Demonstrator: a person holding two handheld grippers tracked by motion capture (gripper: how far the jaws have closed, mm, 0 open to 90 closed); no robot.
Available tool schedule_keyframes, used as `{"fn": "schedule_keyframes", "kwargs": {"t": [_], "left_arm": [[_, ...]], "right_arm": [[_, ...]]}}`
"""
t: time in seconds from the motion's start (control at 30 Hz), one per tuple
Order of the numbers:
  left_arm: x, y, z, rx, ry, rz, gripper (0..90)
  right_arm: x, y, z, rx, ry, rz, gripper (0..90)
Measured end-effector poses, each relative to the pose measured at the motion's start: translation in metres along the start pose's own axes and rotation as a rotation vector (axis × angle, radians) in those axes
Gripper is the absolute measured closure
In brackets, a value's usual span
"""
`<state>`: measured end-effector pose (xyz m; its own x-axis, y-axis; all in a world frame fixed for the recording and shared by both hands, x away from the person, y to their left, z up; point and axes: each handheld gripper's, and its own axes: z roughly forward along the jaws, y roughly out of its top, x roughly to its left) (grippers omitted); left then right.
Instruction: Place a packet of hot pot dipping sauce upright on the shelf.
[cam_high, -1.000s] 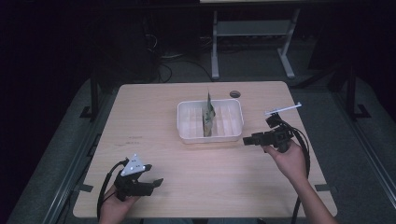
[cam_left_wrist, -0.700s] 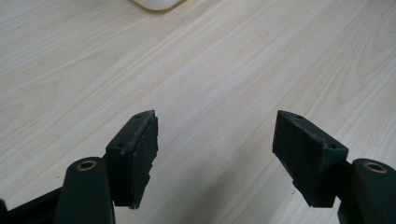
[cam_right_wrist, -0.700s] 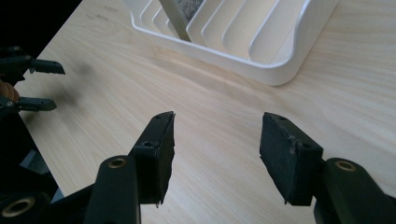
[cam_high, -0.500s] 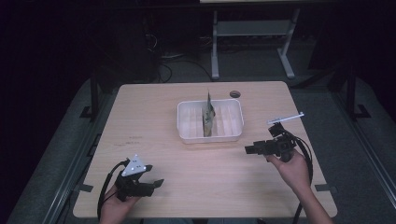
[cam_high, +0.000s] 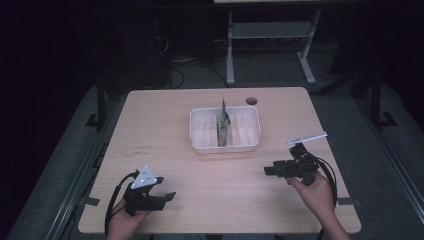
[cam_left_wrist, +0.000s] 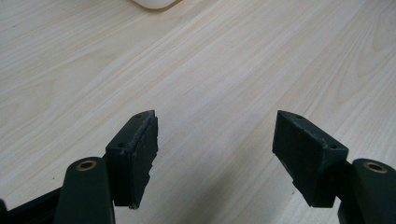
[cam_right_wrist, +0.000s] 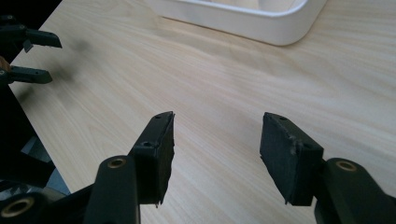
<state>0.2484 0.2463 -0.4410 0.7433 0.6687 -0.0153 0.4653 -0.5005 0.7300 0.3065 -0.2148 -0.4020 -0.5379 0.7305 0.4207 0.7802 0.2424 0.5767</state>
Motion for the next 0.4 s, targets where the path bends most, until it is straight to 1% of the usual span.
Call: {"fn": "schedule_keyframes", "kwargs": {"t": [0.3,0.4], "left_arm": [[0.0,0.0,0.001,0.001,-0.001,0.001,30.5],[0.0,0.0,0.0,0.003,-0.002,0.002,30.5]], "right_arm": [[0.002,-0.016,0.002,0.002,0.004,-0.004,43.2],[0.004,-0.022,0.002,-0.005,-0.011,-0.017,41.1]]}}
